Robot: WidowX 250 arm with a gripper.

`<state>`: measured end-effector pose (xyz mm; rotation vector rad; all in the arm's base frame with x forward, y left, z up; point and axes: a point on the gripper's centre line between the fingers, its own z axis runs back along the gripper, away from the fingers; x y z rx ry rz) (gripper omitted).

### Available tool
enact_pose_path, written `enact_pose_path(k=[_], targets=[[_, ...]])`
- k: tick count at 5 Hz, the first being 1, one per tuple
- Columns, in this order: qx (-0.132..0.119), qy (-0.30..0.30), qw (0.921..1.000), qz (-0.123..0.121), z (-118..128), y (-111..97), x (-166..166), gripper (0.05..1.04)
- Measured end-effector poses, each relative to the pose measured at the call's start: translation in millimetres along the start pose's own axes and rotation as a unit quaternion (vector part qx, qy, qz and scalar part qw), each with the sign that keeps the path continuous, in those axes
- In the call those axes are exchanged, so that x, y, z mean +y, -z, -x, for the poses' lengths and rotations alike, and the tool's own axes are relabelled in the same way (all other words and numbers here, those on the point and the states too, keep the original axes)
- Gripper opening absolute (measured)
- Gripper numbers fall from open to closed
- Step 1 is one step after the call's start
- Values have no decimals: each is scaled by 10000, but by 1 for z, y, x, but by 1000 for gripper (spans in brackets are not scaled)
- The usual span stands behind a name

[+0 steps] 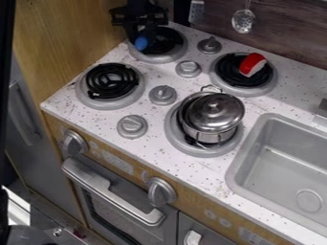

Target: Moved the blue fork to the upper left burner

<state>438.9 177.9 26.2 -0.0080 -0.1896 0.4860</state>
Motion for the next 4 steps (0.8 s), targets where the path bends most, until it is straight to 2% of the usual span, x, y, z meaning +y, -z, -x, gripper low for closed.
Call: enact_pose_path(k=[1, 2, 3, 4], targets=[[-311, -108, 9992, 206, -14, 3, -3, 403], [-588, -115, 9979, 239, -20, 12, -1, 403], [-846, -53, 9962, 196, -23, 33, -6, 403], [-887, -57, 9960, 126, -25, 58, -6, 403]])
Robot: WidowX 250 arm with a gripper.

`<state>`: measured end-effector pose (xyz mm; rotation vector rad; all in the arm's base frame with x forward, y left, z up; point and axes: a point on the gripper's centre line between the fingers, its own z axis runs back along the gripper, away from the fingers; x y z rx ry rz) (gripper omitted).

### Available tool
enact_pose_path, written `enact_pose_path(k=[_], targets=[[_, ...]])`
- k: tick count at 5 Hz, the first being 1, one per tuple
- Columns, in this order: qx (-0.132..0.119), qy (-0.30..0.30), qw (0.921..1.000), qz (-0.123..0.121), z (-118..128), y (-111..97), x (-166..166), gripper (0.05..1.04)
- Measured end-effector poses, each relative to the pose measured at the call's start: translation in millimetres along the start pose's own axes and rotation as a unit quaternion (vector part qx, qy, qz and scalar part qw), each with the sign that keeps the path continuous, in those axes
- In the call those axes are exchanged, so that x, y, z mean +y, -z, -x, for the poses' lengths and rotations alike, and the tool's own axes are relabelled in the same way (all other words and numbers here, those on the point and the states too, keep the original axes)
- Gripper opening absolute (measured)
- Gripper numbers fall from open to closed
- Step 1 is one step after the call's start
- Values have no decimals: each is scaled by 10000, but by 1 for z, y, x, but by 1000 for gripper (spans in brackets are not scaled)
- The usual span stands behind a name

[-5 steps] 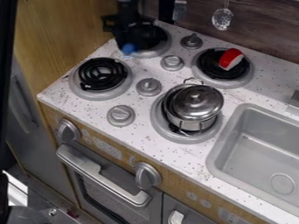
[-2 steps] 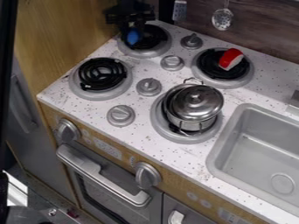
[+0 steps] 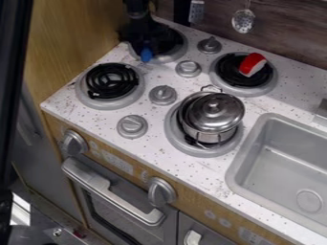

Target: Moved the blue fork to the upper left burner

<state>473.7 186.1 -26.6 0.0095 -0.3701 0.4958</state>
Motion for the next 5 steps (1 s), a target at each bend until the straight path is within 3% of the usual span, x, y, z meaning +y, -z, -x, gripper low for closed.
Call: enact_pose_path(k=[1, 2, 3, 4, 5], targets=[[-136, 38, 9999, -12, -11, 7, -7, 474], [-55, 10, 10000, 78, -12, 12, -15, 768], [221, 117, 9997, 57, 4, 16, -17, 991], [537, 356, 9979, 49, 22, -10, -21, 1000], [603, 561, 9965, 123, 40, -56, -23, 1000]])
